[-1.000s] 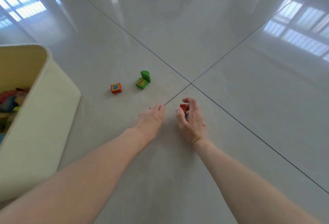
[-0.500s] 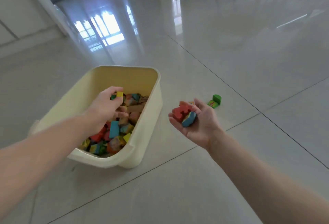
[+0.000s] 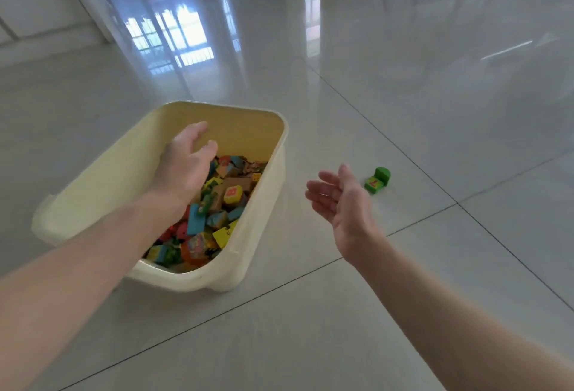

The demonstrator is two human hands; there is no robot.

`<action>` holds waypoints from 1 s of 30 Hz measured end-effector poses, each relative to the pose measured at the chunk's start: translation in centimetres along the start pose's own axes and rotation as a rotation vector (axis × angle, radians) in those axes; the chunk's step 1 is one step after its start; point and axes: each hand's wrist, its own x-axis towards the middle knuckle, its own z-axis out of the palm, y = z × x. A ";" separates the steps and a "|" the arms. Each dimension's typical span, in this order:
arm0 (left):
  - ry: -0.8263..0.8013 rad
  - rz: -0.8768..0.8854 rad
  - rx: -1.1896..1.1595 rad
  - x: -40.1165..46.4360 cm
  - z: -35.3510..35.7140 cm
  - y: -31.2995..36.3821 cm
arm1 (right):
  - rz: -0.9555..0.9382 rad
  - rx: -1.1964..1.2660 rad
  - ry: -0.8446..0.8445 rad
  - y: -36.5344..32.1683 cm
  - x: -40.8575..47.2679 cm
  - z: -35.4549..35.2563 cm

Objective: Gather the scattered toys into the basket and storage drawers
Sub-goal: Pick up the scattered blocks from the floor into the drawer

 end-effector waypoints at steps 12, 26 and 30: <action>-0.532 0.217 0.500 0.7 20.1 0.9 | -0.210 -1.393 0.129 7.9 1.4 -18.1; -0.364 0.316 0.621 5.5 27.8 -2.0 | -0.533 -1.544 0.326 10.0 1.9 -18.7; -0.364 0.100 0.485 5.4 30.1 1.1 | -0.541 -1.535 0.320 9.9 1.9 -18.7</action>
